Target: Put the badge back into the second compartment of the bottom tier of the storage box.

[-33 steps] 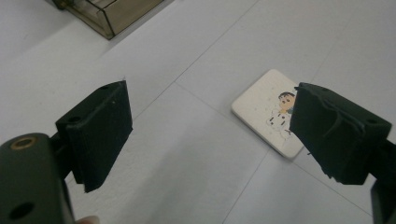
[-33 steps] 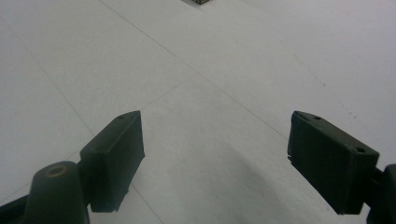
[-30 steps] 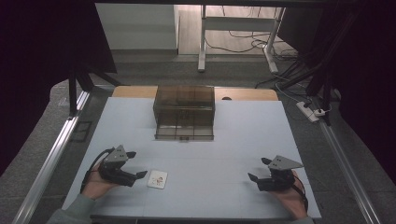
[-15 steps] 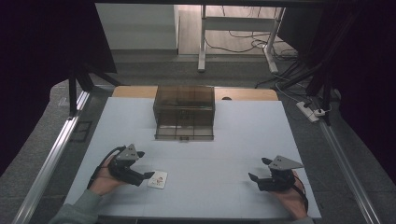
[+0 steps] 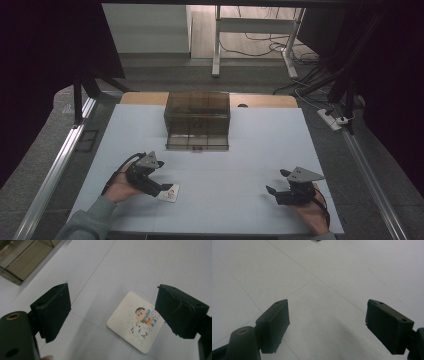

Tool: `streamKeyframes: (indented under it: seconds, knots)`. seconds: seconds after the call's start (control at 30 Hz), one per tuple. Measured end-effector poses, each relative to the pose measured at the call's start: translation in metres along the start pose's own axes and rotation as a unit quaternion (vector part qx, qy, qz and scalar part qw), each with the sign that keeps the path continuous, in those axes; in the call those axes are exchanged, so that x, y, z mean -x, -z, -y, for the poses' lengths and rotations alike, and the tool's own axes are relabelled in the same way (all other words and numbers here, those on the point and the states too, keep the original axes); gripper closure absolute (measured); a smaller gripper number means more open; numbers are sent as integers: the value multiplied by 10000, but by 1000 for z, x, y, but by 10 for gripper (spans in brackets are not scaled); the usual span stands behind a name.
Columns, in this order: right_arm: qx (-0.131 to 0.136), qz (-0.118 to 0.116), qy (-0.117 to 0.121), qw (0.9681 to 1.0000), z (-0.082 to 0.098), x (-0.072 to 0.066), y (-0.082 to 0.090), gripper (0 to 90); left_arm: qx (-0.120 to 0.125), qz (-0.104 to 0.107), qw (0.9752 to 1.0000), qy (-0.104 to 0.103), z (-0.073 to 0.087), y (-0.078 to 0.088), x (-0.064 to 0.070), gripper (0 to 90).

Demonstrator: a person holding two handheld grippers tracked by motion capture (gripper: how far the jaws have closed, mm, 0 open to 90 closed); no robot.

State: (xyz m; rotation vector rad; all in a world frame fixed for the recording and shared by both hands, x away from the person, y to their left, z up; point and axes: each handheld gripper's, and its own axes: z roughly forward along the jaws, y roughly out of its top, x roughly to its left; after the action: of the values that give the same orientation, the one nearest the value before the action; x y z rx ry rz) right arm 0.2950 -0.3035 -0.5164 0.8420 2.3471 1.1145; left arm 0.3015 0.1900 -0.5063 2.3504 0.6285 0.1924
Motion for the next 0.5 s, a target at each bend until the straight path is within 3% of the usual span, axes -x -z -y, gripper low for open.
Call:
streamKeyframes:
  seconds: [0.23, 0.4, 0.5]
  knots:
    - [-16, -2, 9, 10000, 0, 0, -1, 192, -184, 327, 9993, -82, 0, -9, -5, 129]
    - [-44, 6, 3, 10000, 1, 0, -2, 192, -412, 522, 9973, -296, -1, -16, -4, 124]
    - [-48, -7, 12, 10000, 1, 0, -2, 192, -405, 592, 9969, -318, -1, -17, -2, 122]
